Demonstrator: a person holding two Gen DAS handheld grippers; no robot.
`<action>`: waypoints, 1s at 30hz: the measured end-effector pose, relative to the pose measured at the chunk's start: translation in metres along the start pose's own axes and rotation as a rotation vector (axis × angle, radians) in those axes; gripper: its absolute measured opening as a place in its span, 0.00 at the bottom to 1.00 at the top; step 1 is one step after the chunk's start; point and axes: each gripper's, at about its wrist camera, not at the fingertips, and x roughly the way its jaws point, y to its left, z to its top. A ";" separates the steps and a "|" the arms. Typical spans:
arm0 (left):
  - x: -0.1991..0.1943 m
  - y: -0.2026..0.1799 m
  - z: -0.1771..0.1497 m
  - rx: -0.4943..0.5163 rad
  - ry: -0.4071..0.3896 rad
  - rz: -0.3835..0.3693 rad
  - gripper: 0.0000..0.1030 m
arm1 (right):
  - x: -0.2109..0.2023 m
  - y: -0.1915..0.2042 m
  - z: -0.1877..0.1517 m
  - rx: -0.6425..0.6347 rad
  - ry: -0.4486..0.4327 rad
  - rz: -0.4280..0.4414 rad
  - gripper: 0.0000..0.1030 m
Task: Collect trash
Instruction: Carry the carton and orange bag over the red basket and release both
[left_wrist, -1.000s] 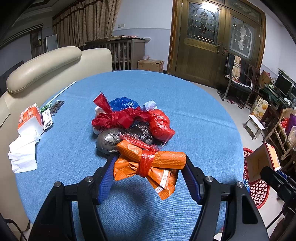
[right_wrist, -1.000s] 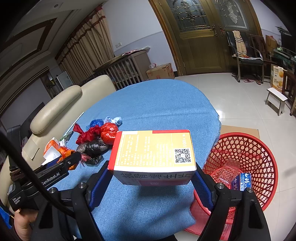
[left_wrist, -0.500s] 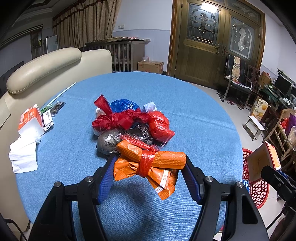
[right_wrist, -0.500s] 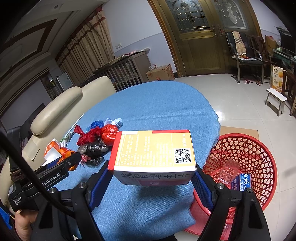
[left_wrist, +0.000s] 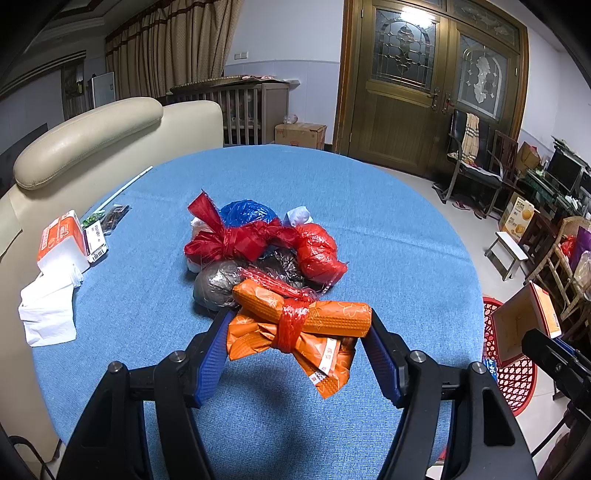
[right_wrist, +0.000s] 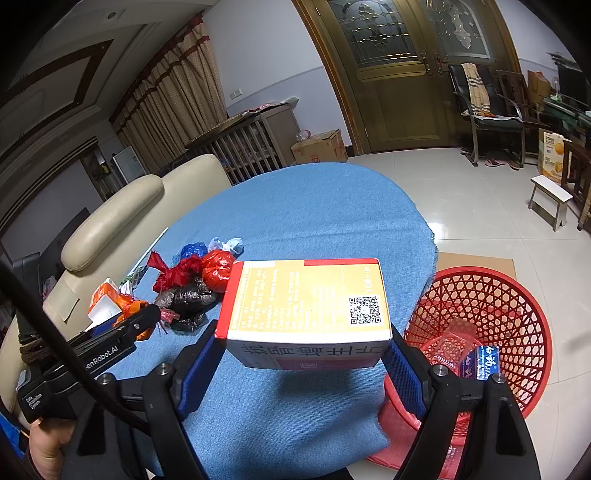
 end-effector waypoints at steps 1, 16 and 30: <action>0.000 0.000 0.000 0.000 -0.001 0.000 0.68 | 0.000 0.000 0.000 0.001 0.001 0.000 0.82; -0.007 -0.005 0.004 0.008 -0.020 -0.005 0.68 | -0.010 -0.015 0.000 0.018 -0.014 -0.022 0.82; 0.001 -0.057 0.004 0.099 0.002 -0.094 0.68 | -0.022 -0.125 -0.019 0.201 0.011 -0.226 0.82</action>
